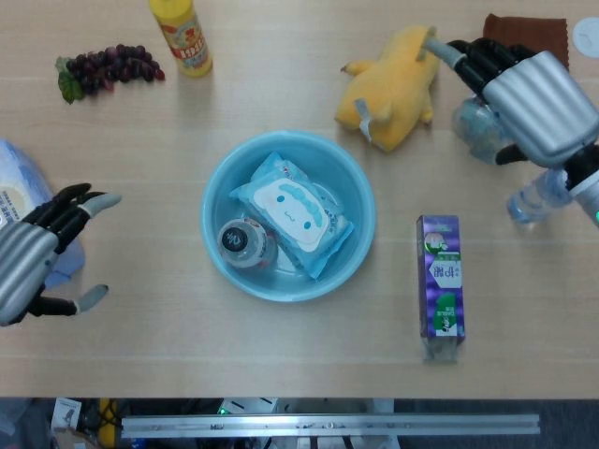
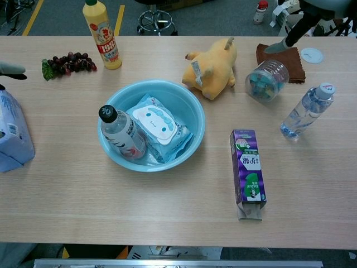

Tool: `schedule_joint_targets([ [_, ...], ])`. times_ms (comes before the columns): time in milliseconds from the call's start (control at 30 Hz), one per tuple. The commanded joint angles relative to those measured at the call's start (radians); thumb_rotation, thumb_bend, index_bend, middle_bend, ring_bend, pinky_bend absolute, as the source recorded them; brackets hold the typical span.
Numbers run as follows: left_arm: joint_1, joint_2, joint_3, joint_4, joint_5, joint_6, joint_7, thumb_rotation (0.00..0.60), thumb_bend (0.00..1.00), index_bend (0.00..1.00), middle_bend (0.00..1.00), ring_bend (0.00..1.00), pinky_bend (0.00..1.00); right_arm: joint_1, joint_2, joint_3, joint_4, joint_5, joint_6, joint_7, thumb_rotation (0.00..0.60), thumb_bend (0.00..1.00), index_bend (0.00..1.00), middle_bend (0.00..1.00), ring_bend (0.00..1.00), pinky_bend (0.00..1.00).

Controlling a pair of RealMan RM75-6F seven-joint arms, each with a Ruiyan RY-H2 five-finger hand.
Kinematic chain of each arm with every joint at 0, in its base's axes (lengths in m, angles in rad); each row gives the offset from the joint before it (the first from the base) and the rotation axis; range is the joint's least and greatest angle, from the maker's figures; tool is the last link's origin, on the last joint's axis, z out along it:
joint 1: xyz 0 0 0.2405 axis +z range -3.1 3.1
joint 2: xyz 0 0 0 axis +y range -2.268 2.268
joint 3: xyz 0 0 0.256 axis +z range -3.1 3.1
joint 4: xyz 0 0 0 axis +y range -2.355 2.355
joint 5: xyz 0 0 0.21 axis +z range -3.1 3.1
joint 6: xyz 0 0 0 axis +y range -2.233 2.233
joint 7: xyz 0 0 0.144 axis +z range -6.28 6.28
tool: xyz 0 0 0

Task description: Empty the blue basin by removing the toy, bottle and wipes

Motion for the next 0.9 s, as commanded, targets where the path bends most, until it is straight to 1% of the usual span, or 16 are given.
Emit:
schedule_joint_targets([
  [33, -0.08, -0.054, 0.002, 0.032, 0.023, -0.071, -0.111, 0.6, 0.25, 0.06, 0.13, 0.1, 0.24, -0.017, 0.018, 0.001, -0.007, -0.003, 0.011, 0.01, 0.6, 0.0, 0.0, 0.19, 0.19, 0.38],
  [133, -0.121, -0.088, 0.0, 0.047, 0.012, -0.113, -0.176, 0.6, 0.24, 0.05, 0.12, 0.1, 0.27, -0.032, 0.034, 0.001, -0.01, -0.006, 0.019, 0.018, 0.6, 0.0, 0.0, 0.19, 0.19, 0.38],
  [300, -0.181, -0.148, 0.0, 0.085, -0.005, -0.165, -0.283, 0.6, 0.23, 0.03, 0.11, 0.1, 0.27, -0.056, 0.053, -0.003, -0.01, -0.014, 0.026, 0.033, 0.6, 0.0, 0.0, 0.19, 0.19, 0.38],
  [533, -0.225, -0.227, -0.004, 0.136, -0.039, -0.2, -0.314, 0.6, 0.23, 0.0, 0.1, 0.1, 0.27, -0.082, 0.069, -0.007, -0.007, -0.028, 0.031, 0.049, 0.6, 0.0, 0.0, 0.19, 0.19, 0.38],
  [900, -0.27, -0.328, -0.016, 0.16, -0.1, -0.239, -0.288, 0.6, 0.23, 0.0, 0.09, 0.1, 0.27, -0.119, 0.087, -0.009, 0.01, -0.049, 0.035, 0.09, 0.6, 0.0, 0.0, 0.2, 0.19, 0.38],
])
